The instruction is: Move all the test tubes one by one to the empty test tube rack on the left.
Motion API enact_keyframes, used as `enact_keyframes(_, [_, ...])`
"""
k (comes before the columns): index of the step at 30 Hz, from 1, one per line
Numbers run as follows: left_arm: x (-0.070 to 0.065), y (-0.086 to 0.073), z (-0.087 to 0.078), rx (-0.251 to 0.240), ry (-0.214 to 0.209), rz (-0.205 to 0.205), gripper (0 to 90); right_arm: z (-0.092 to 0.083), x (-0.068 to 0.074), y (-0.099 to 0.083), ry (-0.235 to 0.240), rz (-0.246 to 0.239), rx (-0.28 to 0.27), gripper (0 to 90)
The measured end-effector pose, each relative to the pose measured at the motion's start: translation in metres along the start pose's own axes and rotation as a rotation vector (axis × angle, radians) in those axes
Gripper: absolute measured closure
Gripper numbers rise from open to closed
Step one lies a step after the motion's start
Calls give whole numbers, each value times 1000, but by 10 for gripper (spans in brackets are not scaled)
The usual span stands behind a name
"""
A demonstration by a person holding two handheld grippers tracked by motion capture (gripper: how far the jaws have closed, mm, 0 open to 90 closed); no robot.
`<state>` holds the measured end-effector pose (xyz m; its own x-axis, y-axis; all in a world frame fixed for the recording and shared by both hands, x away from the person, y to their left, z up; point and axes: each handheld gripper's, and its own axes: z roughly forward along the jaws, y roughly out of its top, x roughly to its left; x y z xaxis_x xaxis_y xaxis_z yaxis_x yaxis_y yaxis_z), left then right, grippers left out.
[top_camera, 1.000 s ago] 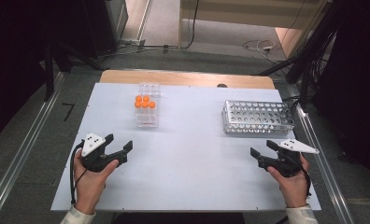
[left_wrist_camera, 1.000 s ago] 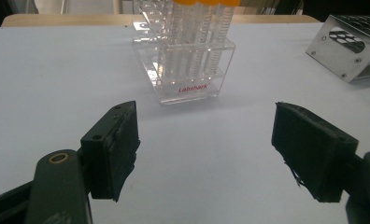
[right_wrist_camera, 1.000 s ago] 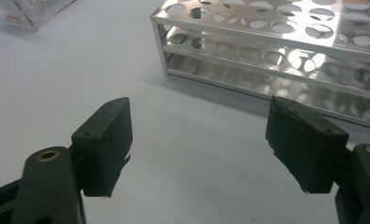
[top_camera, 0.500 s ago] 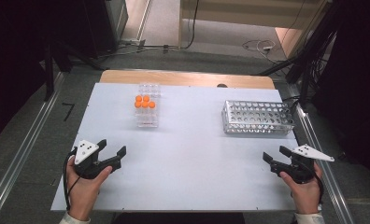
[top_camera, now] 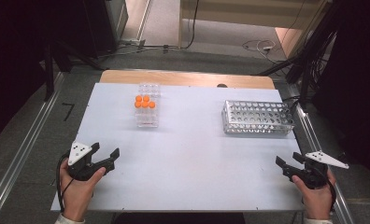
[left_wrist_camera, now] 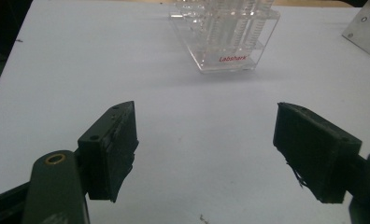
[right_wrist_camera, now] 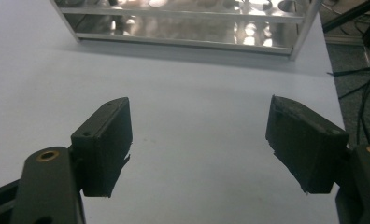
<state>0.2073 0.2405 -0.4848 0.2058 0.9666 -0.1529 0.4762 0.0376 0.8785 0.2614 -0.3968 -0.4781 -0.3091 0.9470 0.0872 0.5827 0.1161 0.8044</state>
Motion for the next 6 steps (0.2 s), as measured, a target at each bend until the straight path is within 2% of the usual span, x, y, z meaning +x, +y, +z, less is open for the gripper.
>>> enact_keyframes(6, [8,-8,6,31,15,-23,203,5,-7,-6,-27,8,32,186])
